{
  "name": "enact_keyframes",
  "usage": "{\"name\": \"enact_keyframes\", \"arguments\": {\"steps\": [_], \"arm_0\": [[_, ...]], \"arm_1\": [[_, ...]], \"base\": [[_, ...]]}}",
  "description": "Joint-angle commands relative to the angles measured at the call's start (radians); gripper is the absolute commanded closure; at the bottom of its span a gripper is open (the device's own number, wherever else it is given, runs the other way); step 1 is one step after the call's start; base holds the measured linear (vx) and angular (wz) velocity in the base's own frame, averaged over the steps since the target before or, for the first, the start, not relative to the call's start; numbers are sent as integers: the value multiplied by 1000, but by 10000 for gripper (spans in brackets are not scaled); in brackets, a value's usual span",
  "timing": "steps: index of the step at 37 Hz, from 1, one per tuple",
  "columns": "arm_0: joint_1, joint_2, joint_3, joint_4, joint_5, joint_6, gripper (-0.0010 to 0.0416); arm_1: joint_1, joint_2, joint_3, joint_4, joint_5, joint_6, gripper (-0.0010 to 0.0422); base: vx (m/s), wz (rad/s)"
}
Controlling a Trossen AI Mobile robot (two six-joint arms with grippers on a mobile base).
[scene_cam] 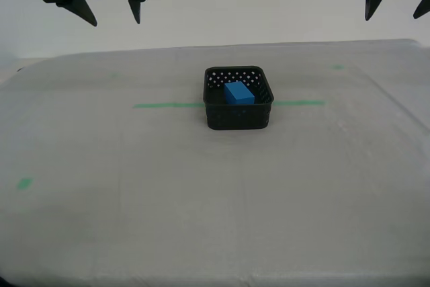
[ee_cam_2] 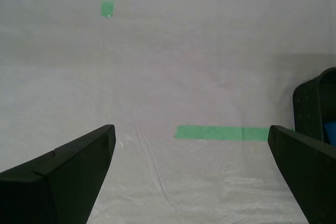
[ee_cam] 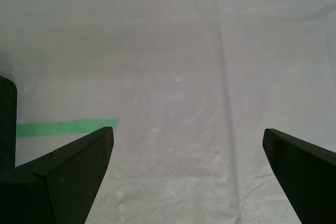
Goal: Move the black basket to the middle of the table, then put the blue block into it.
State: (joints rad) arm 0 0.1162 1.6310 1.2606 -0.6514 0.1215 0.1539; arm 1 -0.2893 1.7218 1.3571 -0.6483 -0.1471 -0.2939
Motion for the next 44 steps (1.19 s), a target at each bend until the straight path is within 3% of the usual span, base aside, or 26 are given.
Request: {"name": "enact_keyframes", "arguments": {"steps": [1,44], "arm_0": [[1,0,1,0,2,0,7],[0,0,1,0,2,0,7]], "arm_1": [[0,-1,0,0,2,1,12],[0,-1,0,0,2,2,12]], "base": [[0,0],[0,0]]}}
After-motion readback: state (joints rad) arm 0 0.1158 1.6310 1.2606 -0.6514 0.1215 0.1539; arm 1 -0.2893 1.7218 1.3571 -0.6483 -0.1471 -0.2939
